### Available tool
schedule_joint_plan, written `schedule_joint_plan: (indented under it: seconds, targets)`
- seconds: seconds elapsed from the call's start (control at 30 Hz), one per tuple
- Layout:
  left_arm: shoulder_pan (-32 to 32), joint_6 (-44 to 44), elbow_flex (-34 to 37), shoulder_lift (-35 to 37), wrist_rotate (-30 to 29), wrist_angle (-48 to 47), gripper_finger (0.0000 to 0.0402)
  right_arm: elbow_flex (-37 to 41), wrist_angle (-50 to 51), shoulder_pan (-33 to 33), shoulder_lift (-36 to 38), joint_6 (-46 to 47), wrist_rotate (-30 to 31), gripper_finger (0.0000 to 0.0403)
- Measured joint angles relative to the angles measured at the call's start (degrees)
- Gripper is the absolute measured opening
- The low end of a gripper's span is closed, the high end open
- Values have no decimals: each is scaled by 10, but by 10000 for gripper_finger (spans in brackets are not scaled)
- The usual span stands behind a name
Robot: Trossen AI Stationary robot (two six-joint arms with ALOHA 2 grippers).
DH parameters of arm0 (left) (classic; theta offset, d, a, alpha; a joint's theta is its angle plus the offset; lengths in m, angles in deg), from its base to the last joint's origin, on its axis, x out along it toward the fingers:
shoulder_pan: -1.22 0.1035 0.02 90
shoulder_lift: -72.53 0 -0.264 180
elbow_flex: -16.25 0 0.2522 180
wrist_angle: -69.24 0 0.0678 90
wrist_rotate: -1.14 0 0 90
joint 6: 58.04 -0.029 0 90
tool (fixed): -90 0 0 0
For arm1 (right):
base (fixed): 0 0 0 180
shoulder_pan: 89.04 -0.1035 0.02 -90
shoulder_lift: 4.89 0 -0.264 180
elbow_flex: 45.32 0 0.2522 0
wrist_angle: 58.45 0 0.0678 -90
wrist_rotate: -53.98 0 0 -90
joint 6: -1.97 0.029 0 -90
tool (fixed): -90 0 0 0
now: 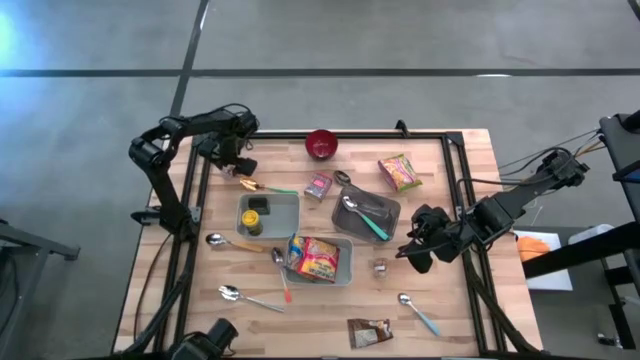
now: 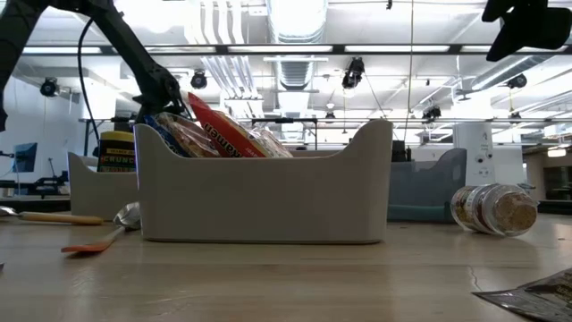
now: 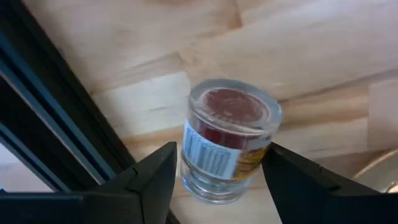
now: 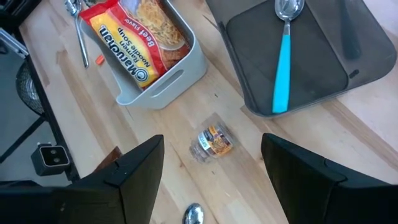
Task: Pick & Place Food Item
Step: Put the top brown seasoning bottle into the top gray bin
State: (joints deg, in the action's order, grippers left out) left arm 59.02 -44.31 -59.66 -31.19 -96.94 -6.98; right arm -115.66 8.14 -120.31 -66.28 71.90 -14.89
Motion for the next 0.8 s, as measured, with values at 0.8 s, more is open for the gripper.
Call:
schedule_joint_plan:
  seconds: [0.8]
  targets:
    - [-2, 4, 2, 3, -7, 5, 160, 0, -76, 0, 0, -34, 21, 265]
